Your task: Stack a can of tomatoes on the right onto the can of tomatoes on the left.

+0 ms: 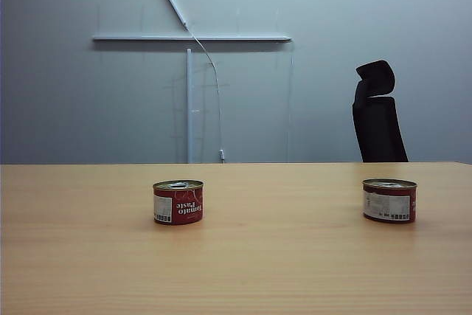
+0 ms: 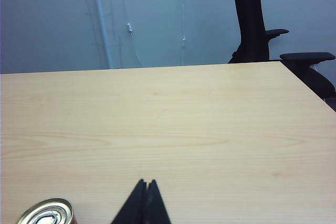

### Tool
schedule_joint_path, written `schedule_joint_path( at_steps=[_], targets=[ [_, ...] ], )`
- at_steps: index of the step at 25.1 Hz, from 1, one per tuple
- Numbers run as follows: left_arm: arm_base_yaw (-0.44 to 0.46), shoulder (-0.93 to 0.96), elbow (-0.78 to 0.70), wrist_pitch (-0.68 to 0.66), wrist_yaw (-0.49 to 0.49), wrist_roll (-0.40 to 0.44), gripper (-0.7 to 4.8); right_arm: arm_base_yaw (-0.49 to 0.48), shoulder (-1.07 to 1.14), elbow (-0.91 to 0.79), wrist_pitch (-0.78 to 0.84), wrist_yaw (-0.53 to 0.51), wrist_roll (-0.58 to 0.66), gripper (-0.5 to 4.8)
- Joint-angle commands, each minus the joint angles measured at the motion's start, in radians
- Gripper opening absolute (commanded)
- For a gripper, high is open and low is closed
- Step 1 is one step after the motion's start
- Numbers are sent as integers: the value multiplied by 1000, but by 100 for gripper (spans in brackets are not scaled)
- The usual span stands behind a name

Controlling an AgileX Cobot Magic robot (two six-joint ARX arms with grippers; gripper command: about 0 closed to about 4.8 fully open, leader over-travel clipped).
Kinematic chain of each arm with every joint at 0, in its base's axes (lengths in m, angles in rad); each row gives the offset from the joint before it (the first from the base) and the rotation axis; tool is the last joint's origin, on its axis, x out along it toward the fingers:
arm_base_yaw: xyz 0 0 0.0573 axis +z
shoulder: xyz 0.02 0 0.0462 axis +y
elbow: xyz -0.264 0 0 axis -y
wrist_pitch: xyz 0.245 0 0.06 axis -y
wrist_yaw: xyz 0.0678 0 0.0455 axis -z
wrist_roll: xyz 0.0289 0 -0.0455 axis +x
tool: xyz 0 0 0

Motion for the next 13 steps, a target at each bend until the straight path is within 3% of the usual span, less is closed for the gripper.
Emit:
schedule_joint_path(
  at_steps=[1,9,13],
  targets=[
    [0,2,4,5,-3,0,-4,0,-2,-4,18,2,0,-1],
    [0,2,4,5,-3,0,-4,0,-2,-4,18,-1,5,-1],
    [-11,2,3,5,-3,0,-4,0,-2,-4,7,-40,169,-1]
  ],
)
